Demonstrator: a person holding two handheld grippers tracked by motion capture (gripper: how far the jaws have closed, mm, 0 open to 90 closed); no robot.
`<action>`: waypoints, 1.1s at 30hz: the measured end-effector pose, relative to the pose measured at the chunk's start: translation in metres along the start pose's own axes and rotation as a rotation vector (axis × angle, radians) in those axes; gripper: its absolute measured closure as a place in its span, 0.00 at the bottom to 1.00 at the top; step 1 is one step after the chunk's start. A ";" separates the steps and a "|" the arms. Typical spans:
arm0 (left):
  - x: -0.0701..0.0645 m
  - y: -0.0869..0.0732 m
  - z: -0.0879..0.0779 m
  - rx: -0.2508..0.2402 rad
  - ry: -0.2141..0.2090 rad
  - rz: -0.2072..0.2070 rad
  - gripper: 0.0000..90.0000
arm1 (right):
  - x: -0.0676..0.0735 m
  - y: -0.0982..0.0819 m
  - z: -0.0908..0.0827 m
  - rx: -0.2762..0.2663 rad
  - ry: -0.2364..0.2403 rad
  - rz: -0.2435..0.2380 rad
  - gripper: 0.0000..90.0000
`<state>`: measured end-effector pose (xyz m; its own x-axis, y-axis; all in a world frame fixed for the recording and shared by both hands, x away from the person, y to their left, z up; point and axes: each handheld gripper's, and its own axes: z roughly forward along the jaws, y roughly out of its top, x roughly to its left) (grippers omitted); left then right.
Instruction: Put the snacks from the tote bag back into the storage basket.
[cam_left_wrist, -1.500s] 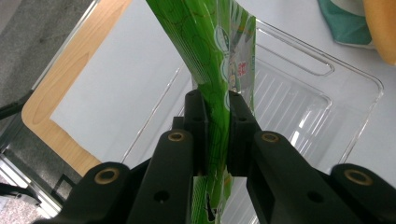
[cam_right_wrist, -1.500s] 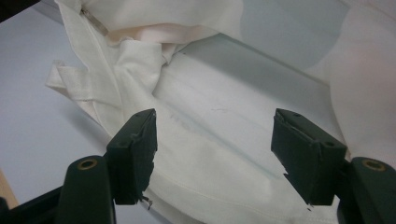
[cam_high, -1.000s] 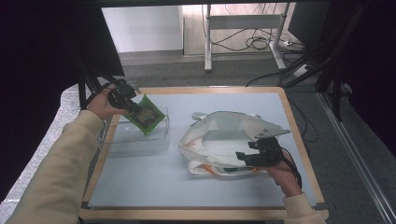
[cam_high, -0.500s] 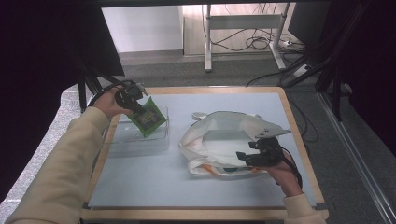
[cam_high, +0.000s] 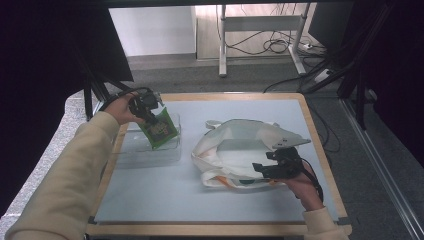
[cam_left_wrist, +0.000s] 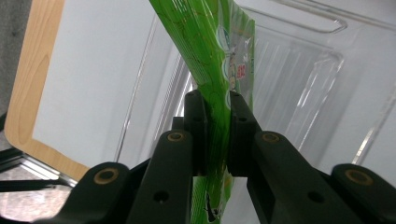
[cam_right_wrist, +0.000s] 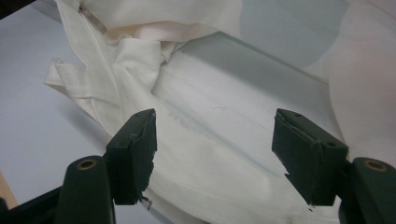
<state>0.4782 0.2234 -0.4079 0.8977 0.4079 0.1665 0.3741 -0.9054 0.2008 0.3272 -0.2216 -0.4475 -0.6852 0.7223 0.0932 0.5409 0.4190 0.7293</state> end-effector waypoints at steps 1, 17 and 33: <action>0.000 0.000 0.000 0.000 0.000 0.000 0.91 | 0.000 0.000 0.000 0.000 0.000 0.000 0.34; 0.013 0.019 0.018 -0.092 0.140 0.002 0.71 | -0.005 -0.003 0.001 0.005 -0.007 0.011 0.34; 0.000 0.006 -0.033 -0.367 0.092 -0.161 0.43 | -0.005 -0.001 -0.002 -0.010 -0.004 0.012 0.34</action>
<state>0.4729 0.2215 -0.3747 0.8037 0.5648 0.1872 0.3851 -0.7336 0.5599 0.3288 -0.2263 -0.4476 -0.6767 0.7296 0.0987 0.5437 0.4048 0.7353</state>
